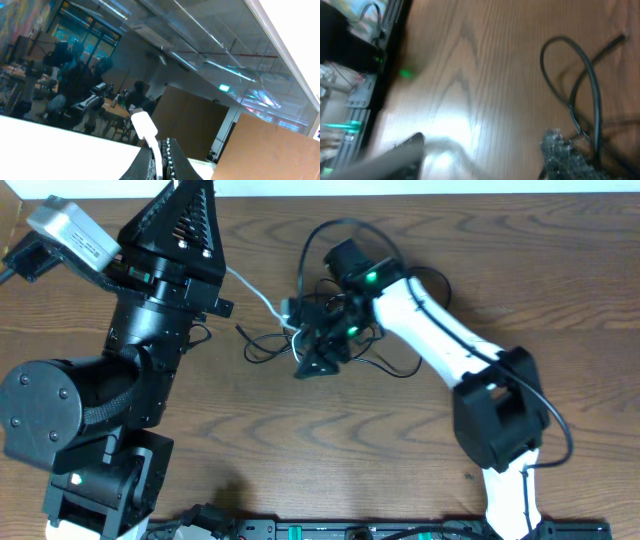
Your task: Untangle cables
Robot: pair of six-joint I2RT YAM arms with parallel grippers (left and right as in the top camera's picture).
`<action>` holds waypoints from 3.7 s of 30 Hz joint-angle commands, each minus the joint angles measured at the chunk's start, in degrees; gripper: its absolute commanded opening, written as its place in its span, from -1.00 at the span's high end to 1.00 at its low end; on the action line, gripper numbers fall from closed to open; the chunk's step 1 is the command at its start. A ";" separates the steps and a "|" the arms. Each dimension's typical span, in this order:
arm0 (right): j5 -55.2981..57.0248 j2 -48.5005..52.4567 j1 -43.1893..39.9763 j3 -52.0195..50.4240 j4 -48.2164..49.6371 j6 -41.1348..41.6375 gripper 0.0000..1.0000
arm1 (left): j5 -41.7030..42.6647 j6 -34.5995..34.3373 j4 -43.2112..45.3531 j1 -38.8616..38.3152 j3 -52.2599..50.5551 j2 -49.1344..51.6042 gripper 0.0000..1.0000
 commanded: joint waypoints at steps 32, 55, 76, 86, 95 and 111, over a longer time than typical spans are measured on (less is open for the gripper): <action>-1.33 -40.19 -33.86 11.43 9.29 57.64 0.98 | -9.29 7.69 -35.85 0.35 1.33 7.21 0.85; 12.07 -20.31 -18.08 11.21 4.76 61.46 0.98 | -9.22 7.69 -45.44 0.33 1.25 10.88 -0.21; 21.68 -20.37 -18.91 40.30 -0.72 59.76 0.98 | -6.45 10.71 -46.27 0.72 1.22 14.82 -0.50; 34.40 -16.98 -27.17 39.43 -4.48 56.87 0.98 | -6.45 10.71 -46.29 0.72 1.22 14.82 -0.93; 37.77 -15.43 -49.13 39.43 10.10 60.48 0.98 | -6.49 10.71 -46.34 0.72 1.22 14.82 -0.95; 38.51 -1.46 -67.87 39.41 2.51 57.48 0.98 | -6.45 10.69 -47.15 0.72 1.11 17.33 -0.95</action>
